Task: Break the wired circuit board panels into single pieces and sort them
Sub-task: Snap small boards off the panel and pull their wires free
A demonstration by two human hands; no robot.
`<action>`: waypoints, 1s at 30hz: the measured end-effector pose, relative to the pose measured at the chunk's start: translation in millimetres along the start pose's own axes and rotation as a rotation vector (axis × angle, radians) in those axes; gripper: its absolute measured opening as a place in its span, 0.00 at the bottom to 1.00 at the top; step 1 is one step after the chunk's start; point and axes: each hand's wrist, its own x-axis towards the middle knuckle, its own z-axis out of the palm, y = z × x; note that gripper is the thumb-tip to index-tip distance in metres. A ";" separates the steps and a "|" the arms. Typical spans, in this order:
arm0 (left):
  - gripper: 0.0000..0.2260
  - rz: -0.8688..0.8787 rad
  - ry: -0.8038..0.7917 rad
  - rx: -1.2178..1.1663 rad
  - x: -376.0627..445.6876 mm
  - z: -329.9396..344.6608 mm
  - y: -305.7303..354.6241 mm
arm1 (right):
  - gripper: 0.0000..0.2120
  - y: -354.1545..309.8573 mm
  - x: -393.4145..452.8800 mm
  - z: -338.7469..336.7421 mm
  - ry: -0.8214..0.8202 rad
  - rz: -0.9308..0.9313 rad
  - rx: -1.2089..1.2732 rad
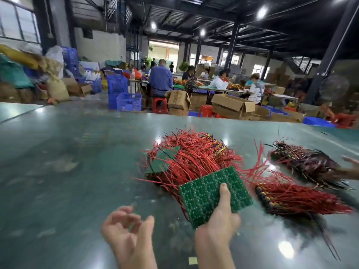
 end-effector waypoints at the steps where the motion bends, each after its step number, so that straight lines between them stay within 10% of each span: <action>1: 0.21 -0.053 -0.047 0.009 -1.9 -1.0 -1.6 | 0.11 6.0 -0.2 1.5 0.024 -0.010 0.014; 6: 0.11 -0.422 -0.432 0.231 0.1 3.2 -2.8 | 0.06 25.9 1.6 2.7 -0.006 -0.139 -0.020; 15: 0.10 -0.643 -0.266 0.020 -3.0 10.6 0.6 | 0.10 28.7 -4.6 -2.7 -0.076 -0.276 0.015; 23: 0.10 -1.019 -0.562 0.102 17.9 13.5 -3.4 | 0.14 34.1 -3.7 -1.7 -0.180 -0.297 -0.002; 30: 0.22 -0.800 -0.558 -0.022 40.3 12.4 -23.9 | 0.14 23.6 21.1 -11.0 -0.336 -0.244 -0.287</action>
